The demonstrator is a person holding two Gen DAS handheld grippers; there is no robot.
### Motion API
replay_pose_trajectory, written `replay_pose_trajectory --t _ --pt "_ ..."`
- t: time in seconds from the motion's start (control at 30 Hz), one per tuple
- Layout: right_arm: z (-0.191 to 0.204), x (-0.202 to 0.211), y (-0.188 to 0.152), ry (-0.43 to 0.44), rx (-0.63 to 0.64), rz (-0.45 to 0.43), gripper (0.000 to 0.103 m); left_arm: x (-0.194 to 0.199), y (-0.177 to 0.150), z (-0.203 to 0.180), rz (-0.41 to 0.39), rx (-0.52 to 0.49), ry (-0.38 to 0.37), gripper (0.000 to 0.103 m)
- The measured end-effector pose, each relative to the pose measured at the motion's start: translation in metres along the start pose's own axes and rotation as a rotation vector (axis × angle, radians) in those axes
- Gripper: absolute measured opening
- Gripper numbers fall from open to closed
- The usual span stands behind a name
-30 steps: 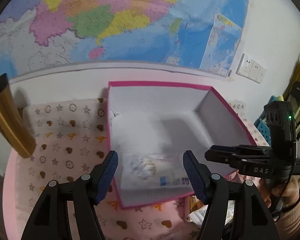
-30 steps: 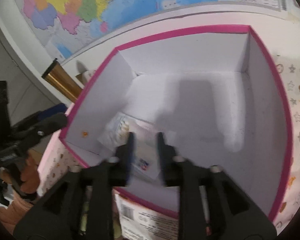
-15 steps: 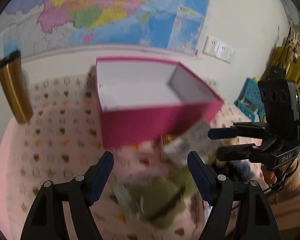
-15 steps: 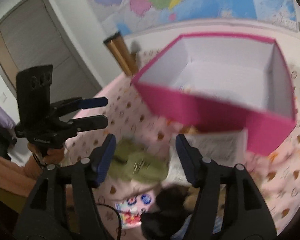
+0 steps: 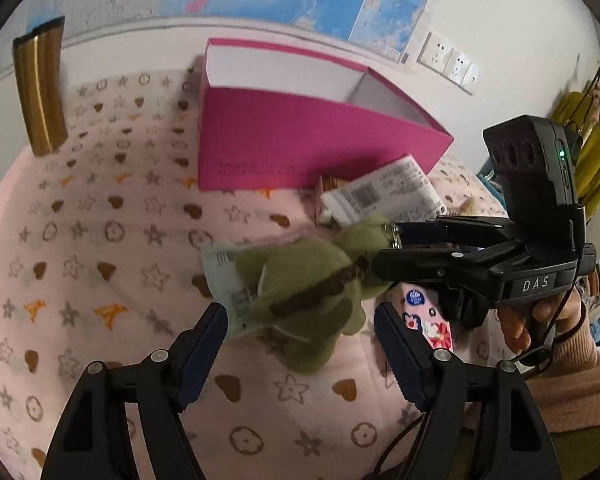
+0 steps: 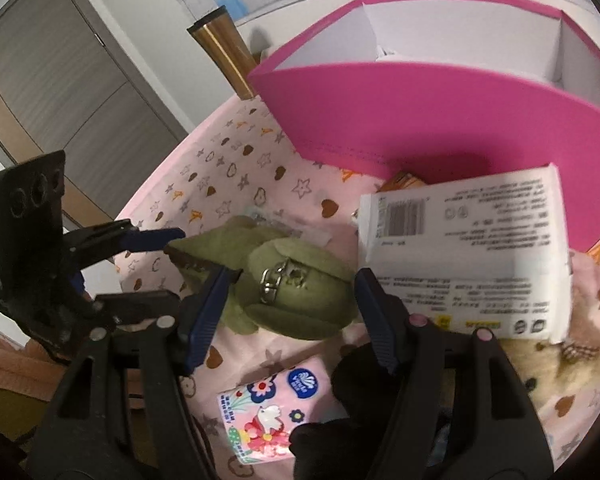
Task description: Organize soft objects
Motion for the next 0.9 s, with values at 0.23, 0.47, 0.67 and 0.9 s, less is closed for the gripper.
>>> replay_pose_trajectory --t 0.23,0.47,0.67,0.9 --pt "0.001 0.000 -0.004 -0.012 0.007 -0.018 0.064 -0.003 0.001 -0.005 -0.001 -0.011 0.000 0.049" --pt "0.004 0.004 -0.007 -0.028 0.013 -0.030 0.060 0.005 0.008 -0.006 -0.034 0.000 0.011 0.049" --pt "0.014 0.020 -0.004 -0.013 0.026 -0.063 0.059 0.019 0.021 -0.008 -0.082 -0.018 0.018 0.049" --pt "0.027 0.046 0.010 0.005 0.046 -0.121 0.059 0.040 0.050 -0.009 -0.152 -0.049 0.021 0.049"
Point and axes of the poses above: each gripper's, at about its wrist camera, not at the fingertips, and x roughly against the way its jaws point, z to its left, y to its top, the point moved 5 cm from there along -x, roughly the way its jaws point, and after that the axes turned 12 degrees about -x, right-handed, at the moved point
